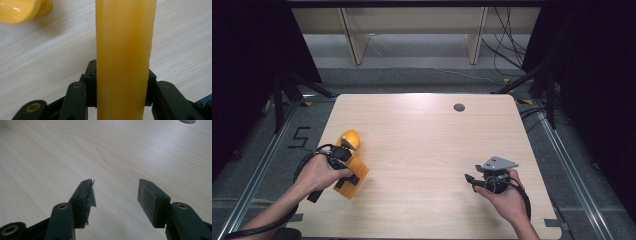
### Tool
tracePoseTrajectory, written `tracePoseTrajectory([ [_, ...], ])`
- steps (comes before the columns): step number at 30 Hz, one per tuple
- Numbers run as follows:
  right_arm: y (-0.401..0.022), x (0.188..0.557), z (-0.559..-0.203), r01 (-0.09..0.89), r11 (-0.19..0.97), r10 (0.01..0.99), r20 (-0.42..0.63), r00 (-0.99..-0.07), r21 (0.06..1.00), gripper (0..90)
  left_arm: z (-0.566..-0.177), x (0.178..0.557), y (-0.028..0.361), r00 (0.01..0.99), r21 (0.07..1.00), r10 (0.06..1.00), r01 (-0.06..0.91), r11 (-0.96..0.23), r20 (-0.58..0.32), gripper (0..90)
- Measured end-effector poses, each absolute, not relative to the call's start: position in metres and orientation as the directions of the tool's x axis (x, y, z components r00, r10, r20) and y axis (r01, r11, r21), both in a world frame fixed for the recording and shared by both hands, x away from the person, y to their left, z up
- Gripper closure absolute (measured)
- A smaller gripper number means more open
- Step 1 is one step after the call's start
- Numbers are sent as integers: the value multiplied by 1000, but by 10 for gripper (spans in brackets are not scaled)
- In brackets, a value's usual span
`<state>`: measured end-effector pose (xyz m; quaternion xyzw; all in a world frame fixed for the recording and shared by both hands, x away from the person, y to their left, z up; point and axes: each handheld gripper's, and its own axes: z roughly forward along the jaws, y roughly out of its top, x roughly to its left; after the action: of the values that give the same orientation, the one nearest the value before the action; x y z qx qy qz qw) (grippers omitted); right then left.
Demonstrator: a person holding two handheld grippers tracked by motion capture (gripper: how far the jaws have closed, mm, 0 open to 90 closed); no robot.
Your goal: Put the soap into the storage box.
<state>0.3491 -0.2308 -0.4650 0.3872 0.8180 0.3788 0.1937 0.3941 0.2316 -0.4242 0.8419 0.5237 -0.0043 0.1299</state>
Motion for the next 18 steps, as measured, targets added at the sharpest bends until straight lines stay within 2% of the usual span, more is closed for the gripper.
tracePoseTrajectory([
  [7, -231, 349, -465, 487, 413, 780, -24, -625, 770, 464, -426, 398, 238, 425, 208, 894, 896, -393, -141, 605],
  [8, -231, 349, -465, 487, 413, 780, -23, -625, 770, 464, -424, 396, 235, 365, 180, 917, 924, -336, -161, 604],
  [18, -230, 349, -464, 499, 399, 787, -9, -616, 769, 464, -421, 402, 244, 328, 199, 930, 935, -295, -163, 604],
])
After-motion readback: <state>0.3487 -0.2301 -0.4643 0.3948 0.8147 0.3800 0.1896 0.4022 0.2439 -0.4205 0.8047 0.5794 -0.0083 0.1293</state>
